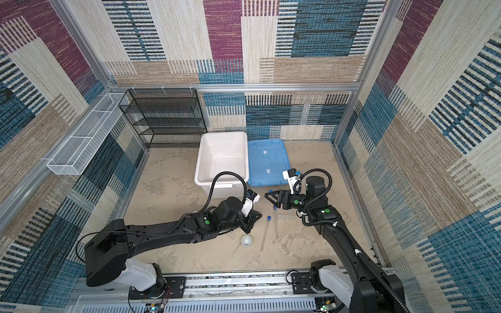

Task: Organize the chemistry lab equipment
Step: 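Lift the tube upright with the left gripper while the right gripper approaches its cap, then grasp the tube's blue cap with the right gripper and open the left gripper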

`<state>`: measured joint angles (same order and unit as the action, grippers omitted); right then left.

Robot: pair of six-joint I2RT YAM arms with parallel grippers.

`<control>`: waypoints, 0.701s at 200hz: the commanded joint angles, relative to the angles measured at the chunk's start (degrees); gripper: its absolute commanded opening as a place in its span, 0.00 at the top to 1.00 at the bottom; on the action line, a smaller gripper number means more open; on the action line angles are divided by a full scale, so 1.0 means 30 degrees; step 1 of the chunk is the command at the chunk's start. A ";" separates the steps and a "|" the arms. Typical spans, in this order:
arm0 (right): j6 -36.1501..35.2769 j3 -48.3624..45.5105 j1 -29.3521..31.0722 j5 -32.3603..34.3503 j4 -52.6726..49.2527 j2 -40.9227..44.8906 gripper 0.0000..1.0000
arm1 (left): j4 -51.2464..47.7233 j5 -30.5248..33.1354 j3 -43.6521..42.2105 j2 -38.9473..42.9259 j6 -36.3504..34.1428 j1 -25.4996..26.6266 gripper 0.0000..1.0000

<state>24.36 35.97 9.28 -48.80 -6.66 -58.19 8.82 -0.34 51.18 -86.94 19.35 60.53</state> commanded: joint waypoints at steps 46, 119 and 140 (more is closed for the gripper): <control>0.1056 -0.0273 0.0479 -0.0164 0.1840 -0.0392 0.56 | 0.1502 0.0086 -0.0213 0.0218 -0.0477 -0.0015 0.92; 0.0938 -0.0367 0.0745 0.0721 0.1910 -0.0462 0.65 | 0.1666 -0.0001 -0.0338 -0.0079 -0.0518 -0.0021 0.92; 0.0601 -0.0099 0.0741 0.1027 0.1450 -0.0499 0.66 | 0.1585 0.0085 -0.0367 -0.0082 -0.0621 0.0008 0.92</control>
<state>27.11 34.54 11.51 -47.42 -2.55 -59.57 11.84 -0.38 50.30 -87.11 19.35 60.53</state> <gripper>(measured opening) 0.345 0.126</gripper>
